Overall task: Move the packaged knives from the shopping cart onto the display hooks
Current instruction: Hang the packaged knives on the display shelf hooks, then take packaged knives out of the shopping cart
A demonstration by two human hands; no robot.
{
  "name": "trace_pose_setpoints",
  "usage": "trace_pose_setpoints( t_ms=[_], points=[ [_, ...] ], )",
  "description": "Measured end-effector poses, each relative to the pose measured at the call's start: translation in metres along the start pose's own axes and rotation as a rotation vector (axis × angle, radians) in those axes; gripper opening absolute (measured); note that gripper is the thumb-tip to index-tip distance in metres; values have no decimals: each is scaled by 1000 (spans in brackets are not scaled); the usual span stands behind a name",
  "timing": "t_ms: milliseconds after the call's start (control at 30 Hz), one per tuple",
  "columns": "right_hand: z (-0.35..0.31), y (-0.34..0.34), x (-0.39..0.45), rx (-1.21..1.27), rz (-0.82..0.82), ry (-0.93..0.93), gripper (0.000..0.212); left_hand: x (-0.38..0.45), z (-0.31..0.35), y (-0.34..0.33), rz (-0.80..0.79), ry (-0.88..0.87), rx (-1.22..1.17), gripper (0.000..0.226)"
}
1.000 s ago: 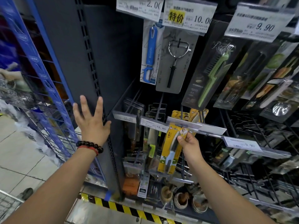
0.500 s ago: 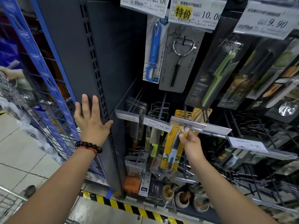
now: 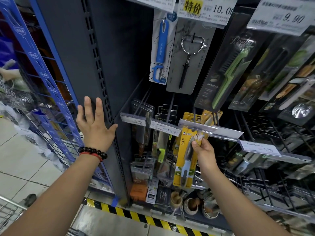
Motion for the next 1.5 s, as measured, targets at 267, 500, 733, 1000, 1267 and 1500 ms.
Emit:
trace_pose_setpoints(
  t_ms=[267, 500, 733, 1000, 1267, 1500],
  points=[
    [0, -4, 21, -52, 5, -88, 17, -1, 0, 0, -30, 34, 27, 108],
    [4, -1, 34, -68, 22, -128, 24, -3, 0, 2, -44, 7, 49, 109],
    [54, 21, 0, -195, 72, -274, 9, -67, 27, -11, -148, 35, -45, 77],
    [36, 5, -61, -413, -109, -24, 13, -148, 68, -32, -899, 127, -29, 62],
    [-5, -8, -125, -521, -249, 239, 13, -178, 104, 27, -871, 153, -97, 56],
    [6, -48, -205, -431, -454, 223, 12, -251, 87, 127, -840, 373, -155, 44]
  ],
)
Point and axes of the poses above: each hand's wrist, its own x-axis towards the middle knuckle, its own y-axis out of the back of the hand, z = x × y, the point moved 2 cm from there along x, towards the middle knuckle, and after that the axes turned 4 degrees about -x, right-handed, at the moved point
